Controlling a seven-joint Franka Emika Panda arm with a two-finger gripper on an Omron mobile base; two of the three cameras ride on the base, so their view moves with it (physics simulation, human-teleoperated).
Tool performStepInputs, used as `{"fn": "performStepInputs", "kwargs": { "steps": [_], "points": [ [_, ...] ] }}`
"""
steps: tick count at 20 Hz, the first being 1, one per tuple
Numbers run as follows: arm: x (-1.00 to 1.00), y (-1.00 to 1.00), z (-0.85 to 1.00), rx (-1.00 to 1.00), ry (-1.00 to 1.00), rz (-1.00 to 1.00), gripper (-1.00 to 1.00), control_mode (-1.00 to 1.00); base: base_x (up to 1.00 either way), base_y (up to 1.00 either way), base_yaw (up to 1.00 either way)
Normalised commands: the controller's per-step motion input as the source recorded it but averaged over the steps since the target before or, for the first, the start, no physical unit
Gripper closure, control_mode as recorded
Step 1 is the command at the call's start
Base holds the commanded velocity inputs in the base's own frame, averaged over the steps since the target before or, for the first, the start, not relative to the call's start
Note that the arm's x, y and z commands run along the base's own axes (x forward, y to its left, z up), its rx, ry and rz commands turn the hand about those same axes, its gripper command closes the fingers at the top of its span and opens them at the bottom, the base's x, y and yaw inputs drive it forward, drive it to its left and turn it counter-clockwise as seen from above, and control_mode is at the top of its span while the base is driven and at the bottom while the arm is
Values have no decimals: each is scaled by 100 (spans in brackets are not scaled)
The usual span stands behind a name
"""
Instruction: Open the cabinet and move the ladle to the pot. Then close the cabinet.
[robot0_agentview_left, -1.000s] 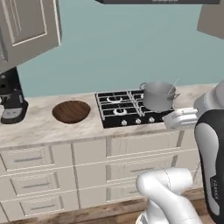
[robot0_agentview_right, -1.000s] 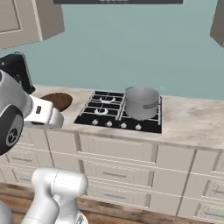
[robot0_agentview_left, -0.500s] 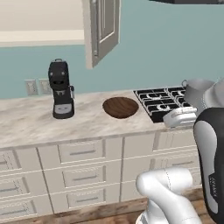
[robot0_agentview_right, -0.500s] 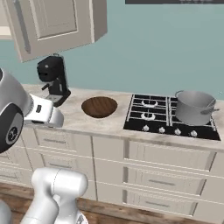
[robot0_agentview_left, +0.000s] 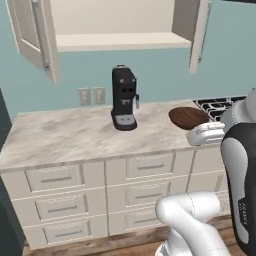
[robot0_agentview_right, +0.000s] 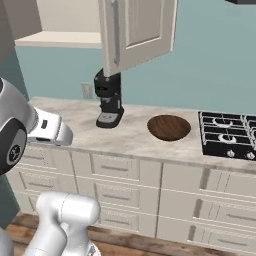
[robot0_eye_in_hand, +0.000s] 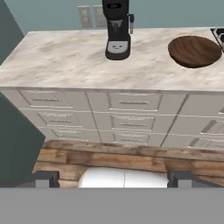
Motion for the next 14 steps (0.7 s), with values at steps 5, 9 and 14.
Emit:
{"fn": "performStepInputs", "kwargs": {
  "steps": [5,9,14],
  "points": [
    [0,0,0,0,0,0,-100,100,43,88,-4],
    [0,0,0,0,0,0,-100,100,69,62,-8],
    [0,0,0,0,0,0,-100,100,26,-22,-7]
  ]
}}
